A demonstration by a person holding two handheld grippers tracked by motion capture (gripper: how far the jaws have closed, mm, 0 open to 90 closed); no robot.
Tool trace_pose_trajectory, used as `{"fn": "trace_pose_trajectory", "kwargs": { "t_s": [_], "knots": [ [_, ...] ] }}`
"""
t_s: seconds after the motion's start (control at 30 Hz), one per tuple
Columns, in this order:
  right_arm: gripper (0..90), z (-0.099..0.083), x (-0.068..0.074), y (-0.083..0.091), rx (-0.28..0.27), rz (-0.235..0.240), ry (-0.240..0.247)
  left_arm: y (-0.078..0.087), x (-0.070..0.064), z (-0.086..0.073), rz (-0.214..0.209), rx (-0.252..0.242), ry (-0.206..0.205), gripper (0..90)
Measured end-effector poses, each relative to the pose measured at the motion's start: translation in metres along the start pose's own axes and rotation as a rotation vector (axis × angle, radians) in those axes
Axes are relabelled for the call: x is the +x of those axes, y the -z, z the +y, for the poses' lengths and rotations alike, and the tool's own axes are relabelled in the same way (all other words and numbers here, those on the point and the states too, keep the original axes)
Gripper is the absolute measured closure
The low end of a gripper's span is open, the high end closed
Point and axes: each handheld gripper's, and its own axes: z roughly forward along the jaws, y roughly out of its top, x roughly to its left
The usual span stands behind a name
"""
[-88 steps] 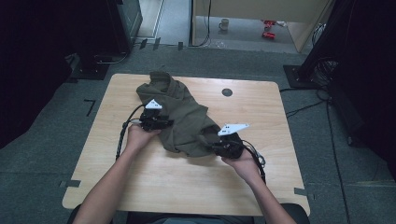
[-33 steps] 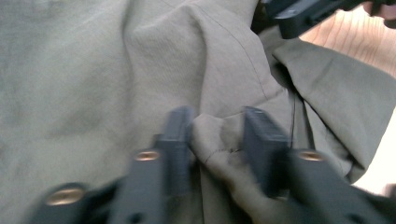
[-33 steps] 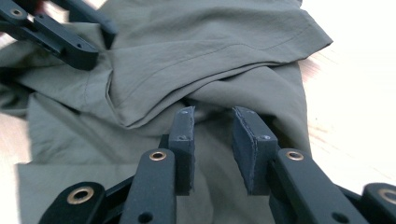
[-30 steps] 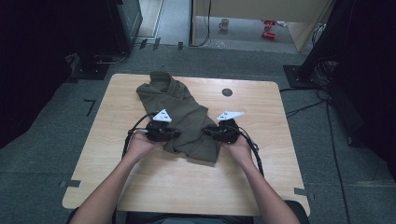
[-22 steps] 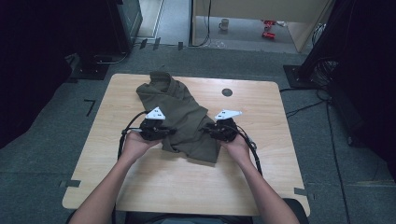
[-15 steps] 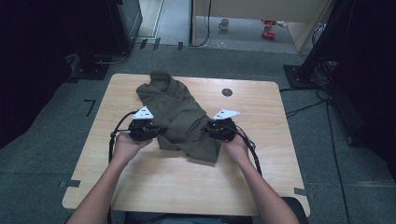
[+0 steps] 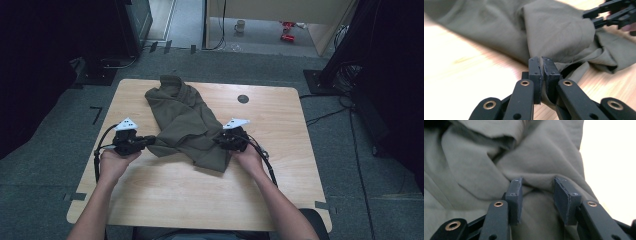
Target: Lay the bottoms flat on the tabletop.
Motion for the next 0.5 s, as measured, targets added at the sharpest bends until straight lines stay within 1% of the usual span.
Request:
{"fn": "trace_pose_trajectory", "kwargs": {
  "t_s": [0.03,0.07,0.1,0.17,0.2,0.27,0.33,0.37,0.43,0.5],
  "knots": [
    [58.8,0.000,0.001,-0.001,0.011,-0.002,0.006,0.003,0.005,-0.005,0.014,0.004,0.018,87.3],
    [58.7,-0.001,0.002,-0.002,0.019,-0.005,0.022,0.003,0.005,-0.005,0.014,0.004,0.018,87.2],
    [58.5,-0.001,0.003,-0.003,0.018,-0.004,0.020,0.005,0.011,-0.010,0.009,0.012,0.038,87.0],
    [58.0,-0.001,0.004,-0.003,0.016,0.003,0.016,0.005,0.013,-0.015,-0.001,0.013,0.046,85.3],
    [57.6,-0.001,0.004,-0.004,0.015,0.002,0.019,0.006,0.014,-0.016,0.002,0.002,0.043,81.7],
    [57.4,0.000,0.005,-0.004,0.016,-0.001,0.023,0.010,0.012,-0.012,0.000,-0.027,0.027,70.9],
    [57.4,-0.001,0.005,-0.004,0.016,0.001,0.016,0.015,0.010,-0.006,-0.001,-0.039,0.019,61.0],
    [57.4,-0.001,0.004,-0.004,0.013,0.002,0.018,0.017,0.008,-0.003,0.004,-0.034,0.012,57.9],
    [57.2,-0.001,0.005,-0.004,0.011,0.001,0.018,0.021,0.005,0.003,0.001,-0.037,0.003,56.8],
    [56.8,-0.002,0.005,-0.004,0.011,0.001,0.015,0.026,0.001,0.009,-0.009,-0.035,-0.008,53.1]
  ]
}}
